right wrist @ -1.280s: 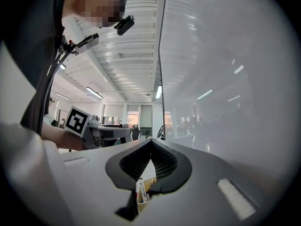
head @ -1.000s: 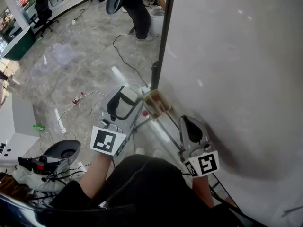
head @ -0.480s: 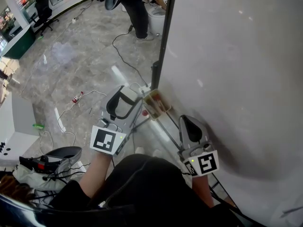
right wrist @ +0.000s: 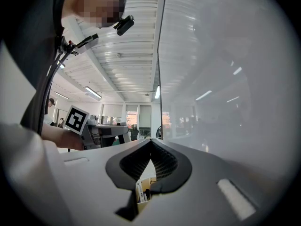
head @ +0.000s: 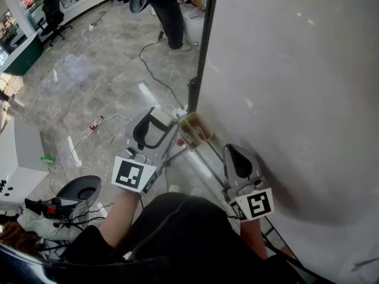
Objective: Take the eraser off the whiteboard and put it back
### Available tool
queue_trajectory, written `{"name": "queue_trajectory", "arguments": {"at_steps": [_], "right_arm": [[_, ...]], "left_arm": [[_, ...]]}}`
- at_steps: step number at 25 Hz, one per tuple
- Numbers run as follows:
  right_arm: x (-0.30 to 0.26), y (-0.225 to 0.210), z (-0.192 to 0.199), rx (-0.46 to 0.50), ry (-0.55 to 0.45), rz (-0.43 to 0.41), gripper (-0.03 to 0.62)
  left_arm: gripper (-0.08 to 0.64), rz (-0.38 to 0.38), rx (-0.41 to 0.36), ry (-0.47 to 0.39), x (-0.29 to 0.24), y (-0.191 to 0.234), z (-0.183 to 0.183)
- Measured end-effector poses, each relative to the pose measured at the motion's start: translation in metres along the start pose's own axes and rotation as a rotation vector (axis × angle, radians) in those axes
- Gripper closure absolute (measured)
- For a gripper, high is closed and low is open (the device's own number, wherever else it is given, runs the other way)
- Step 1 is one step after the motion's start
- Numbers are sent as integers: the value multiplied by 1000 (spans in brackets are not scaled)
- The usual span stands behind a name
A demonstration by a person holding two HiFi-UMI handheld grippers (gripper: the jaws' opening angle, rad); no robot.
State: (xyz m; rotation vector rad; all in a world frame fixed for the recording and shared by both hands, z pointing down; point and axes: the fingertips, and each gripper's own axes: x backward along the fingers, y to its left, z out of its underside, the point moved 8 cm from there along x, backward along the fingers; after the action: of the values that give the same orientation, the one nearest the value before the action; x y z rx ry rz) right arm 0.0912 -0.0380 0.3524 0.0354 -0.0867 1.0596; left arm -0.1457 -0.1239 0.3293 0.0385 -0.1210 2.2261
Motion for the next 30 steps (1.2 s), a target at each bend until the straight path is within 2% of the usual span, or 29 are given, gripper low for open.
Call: {"name": "queue_trajectory", "arguments": {"at_steps": [7, 11, 16, 22, 30], "right_arm": [[-1, -5, 8, -1, -2, 2, 583], [-1, -7, 9, -2, 0, 4, 583], [1, -10, 14, -6, 3, 10, 583], [15, -11, -7, -6, 13, 31, 583], [24, -14, 0, -2, 19, 69, 583]], "left_arm": [[278, -1, -5, 18, -7, 0, 8], [278, 17, 4, -11, -10, -3, 8], [278, 24, 1, 1, -17, -6, 15], [278, 49, 14, 8, -27, -16, 3], [278, 97, 7, 37, -47, -22, 25]]}}
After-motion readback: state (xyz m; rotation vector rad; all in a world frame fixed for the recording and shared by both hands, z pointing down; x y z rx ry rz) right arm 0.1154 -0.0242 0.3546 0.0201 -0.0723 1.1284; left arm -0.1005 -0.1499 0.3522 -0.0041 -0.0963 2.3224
